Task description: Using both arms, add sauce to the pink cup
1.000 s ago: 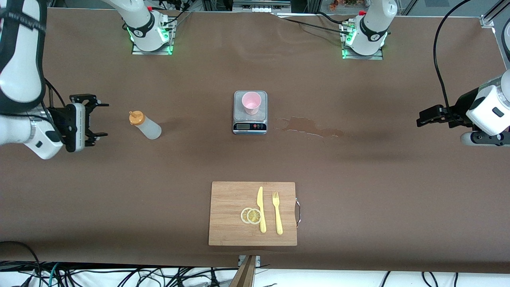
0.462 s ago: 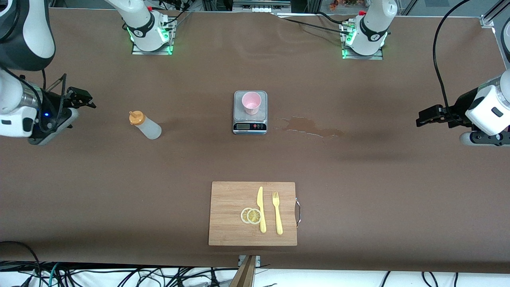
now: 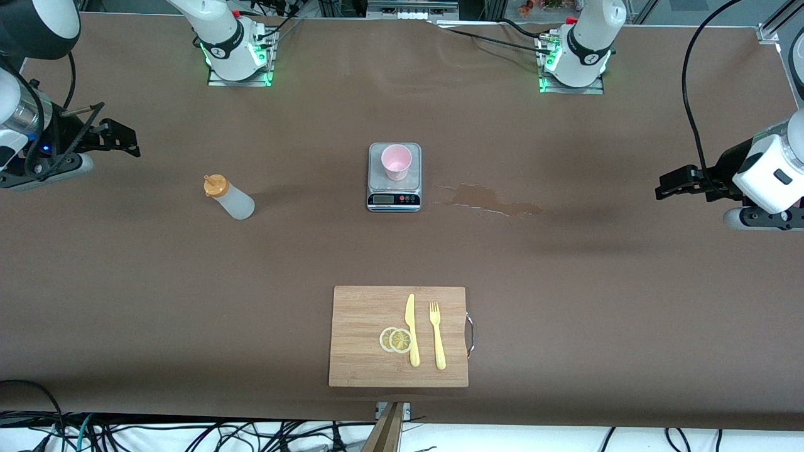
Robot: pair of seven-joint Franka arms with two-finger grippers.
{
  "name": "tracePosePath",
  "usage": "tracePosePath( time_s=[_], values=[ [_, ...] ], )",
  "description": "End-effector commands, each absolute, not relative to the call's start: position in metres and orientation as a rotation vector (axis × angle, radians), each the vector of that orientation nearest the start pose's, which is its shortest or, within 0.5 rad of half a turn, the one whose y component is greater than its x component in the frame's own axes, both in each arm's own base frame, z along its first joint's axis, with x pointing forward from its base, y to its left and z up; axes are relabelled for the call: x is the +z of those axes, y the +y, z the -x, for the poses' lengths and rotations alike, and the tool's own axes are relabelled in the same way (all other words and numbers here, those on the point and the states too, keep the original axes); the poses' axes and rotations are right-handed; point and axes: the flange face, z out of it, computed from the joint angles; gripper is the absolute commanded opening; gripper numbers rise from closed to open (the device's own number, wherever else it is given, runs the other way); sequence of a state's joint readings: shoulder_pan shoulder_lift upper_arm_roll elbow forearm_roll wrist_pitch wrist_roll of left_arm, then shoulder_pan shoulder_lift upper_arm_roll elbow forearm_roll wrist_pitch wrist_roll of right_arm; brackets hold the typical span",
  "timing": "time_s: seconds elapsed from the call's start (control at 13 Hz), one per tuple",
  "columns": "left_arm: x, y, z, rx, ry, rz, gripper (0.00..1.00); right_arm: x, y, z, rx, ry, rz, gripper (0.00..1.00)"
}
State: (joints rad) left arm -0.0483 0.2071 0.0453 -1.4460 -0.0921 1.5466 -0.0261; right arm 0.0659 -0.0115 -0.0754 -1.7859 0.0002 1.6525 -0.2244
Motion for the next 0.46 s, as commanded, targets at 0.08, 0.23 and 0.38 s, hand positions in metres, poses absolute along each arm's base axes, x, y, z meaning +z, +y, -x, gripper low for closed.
tracePosePath(
  time_s=[0.08,0.23,0.38],
  values=[
    [0.565,-0.014,-0.614,0.180,-0.005,3.202,1.00,0.550,-0.005,-0.541,0.163,-0.104,3.111,1.00],
    [0.565,-0.017,-0.614,0.180,0.000,3.203,1.00,0.553,-0.008,-0.545,0.160,-0.110,3.126,1.00],
    [0.565,-0.015,-0.614,0.180,-0.005,3.203,1.00,0.558,-0.007,-0.554,0.207,-0.119,3.119,1.00]
  ],
)
